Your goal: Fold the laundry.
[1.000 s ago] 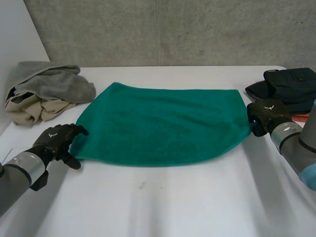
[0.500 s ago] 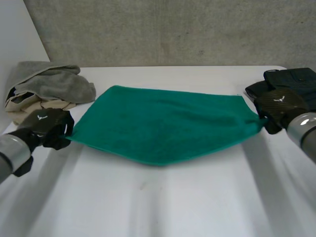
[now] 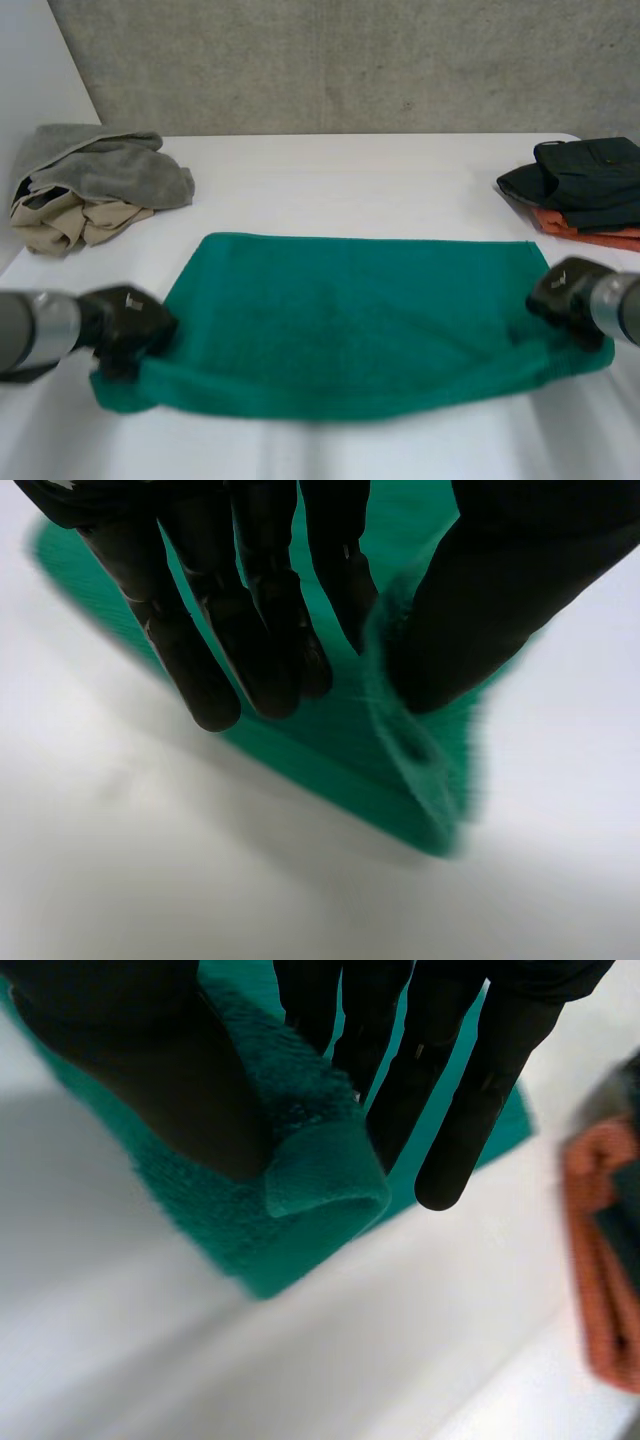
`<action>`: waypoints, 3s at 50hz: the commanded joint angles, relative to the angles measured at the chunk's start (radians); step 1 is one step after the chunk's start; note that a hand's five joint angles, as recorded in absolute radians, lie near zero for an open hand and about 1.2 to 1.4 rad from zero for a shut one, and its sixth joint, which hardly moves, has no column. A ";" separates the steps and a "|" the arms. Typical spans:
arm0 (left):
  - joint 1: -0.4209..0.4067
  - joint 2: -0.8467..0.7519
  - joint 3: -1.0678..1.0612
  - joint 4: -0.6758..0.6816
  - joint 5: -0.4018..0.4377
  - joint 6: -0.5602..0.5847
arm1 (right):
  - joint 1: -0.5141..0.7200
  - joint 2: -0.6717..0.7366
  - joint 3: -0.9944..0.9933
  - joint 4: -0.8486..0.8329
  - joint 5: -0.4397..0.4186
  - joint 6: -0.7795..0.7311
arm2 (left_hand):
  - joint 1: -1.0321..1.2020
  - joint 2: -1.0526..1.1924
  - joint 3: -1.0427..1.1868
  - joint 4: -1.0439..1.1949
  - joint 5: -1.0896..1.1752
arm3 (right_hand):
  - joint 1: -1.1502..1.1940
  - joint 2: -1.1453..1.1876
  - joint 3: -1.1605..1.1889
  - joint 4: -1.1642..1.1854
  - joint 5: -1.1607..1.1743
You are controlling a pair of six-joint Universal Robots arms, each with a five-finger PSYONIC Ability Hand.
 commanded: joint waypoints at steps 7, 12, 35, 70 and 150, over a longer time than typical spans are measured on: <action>-0.098 -0.054 0.628 0.803 -0.093 -0.425 | 0.070 0.074 -0.552 -0.742 0.046 0.562 | 0.226 0.201 0.207 0.197 0.243 | 0.264 0.224 0.206 0.198 0.208; -0.070 -0.037 0.629 1.112 -0.168 -0.680 | 0.043 0.048 -0.440 -1.254 0.046 0.734 | 0.226 0.201 0.207 0.197 0.243 | 0.264 0.224 0.206 0.198 0.208; -0.081 -0.163 0.252 0.874 -0.048 -0.692 | 0.110 0.235 -0.354 -0.773 -0.089 0.704 | 0.226 0.201 0.207 0.197 0.243 | 0.264 0.224 0.206 0.198 0.208; 0.100 0.172 -0.181 -0.114 0.124 0.076 | -0.070 0.017 0.111 -0.152 -0.072 0.025 | 0.226 0.201 0.207 0.197 0.243 | 0.264 0.224 0.206 0.198 0.208; -0.122 0.139 -0.067 0.658 0.044 -0.609 | -0.361 0.125 0.014 -0.641 -0.011 0.180 | -0.996 -1.020 -1.015 -1.025 -0.979 | 0.264 0.224 0.206 0.198 0.208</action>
